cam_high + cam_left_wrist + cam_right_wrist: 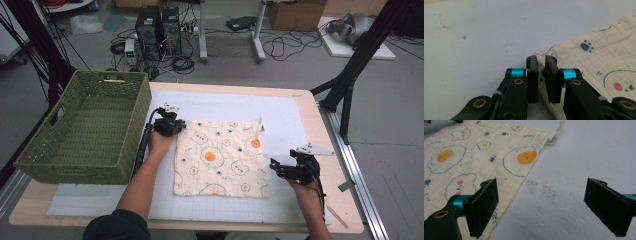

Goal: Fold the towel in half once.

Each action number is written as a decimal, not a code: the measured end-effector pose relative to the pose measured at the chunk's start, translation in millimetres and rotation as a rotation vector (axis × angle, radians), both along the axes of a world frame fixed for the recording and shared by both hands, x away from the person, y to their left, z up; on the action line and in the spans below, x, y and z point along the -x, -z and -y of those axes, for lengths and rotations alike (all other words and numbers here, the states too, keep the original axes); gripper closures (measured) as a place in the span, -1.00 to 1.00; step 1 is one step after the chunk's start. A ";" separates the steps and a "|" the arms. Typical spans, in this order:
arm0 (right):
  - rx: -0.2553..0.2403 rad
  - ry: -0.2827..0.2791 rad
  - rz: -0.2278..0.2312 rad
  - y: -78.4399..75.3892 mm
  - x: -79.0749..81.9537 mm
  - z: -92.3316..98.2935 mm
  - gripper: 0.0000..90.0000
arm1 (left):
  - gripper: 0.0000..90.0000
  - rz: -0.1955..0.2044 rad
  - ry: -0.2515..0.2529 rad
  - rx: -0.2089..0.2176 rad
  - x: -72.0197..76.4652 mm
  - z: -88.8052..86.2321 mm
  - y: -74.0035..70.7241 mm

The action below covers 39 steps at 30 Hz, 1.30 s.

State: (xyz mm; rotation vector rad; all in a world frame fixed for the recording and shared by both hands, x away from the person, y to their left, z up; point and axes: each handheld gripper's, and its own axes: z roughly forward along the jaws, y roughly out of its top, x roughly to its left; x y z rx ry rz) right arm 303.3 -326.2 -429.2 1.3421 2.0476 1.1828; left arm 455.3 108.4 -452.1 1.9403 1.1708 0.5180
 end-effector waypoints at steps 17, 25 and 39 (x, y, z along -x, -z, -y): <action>0.066 -0.005 -0.062 -0.1 -81.7 -20.9 -0.62 | 0.79 -0.010 -0.001 0.024 -0.5 -2.0 0.3; 0.130 -0.031 -0.078 3.4 -123.1 -49.8 -0.28 | 0.79 -0.010 -0.002 0.025 -0.4 -2.1 0.4; 0.149 -0.061 -0.105 16.4 -139.8 -67.5 0.84 | 0.86 -0.018 0.003 0.051 -1.2 -5.0 0.4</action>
